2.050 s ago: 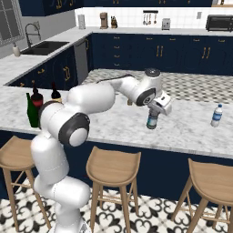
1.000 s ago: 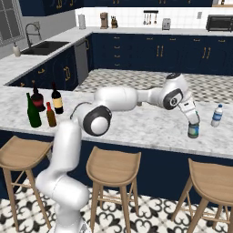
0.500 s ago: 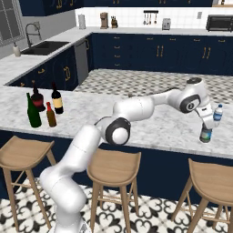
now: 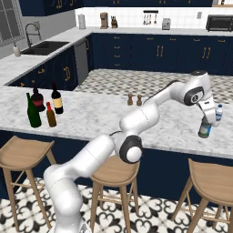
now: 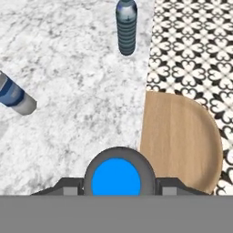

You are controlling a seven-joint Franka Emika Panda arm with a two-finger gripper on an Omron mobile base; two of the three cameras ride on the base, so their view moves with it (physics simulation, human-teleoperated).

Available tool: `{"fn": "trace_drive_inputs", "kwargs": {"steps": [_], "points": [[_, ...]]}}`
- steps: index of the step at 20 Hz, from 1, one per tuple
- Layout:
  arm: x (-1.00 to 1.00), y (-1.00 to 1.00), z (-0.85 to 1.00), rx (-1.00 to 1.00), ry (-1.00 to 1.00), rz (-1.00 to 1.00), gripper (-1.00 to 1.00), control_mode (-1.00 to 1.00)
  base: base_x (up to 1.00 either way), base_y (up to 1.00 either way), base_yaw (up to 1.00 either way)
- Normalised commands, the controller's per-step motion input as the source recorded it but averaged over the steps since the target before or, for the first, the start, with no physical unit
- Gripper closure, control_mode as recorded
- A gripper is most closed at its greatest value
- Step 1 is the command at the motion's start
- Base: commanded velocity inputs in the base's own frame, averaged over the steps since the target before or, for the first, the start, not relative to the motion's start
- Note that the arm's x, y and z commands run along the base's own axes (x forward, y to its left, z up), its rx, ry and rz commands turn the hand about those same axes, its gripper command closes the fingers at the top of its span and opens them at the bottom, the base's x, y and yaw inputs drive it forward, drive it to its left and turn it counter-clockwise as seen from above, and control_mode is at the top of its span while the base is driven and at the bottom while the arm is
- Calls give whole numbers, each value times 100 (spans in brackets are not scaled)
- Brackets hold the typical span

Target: Move the plastic bottles in the middle to the plastics group, and the glass bottles in the middle to the glass group.

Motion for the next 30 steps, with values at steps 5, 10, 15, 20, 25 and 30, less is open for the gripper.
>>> {"fn": "trace_drive_inputs", "kwargs": {"steps": [5,10,15,20,25,30], "points": [[0,29,-45,-20,-8,4,100,-100,0,0,0],[-2,-8,-24,-7,-11,4,100,-100,0,0,0],[14,-25,0,0,-1,5,100,-100,0,0,0],[16,-6,0,0,0,6,100,-100,0,0,0],[22,0,0,0,0,4,100,-100,0,0,0],[9,0,0,0,4,2,100,-100,0,0,0]]}}
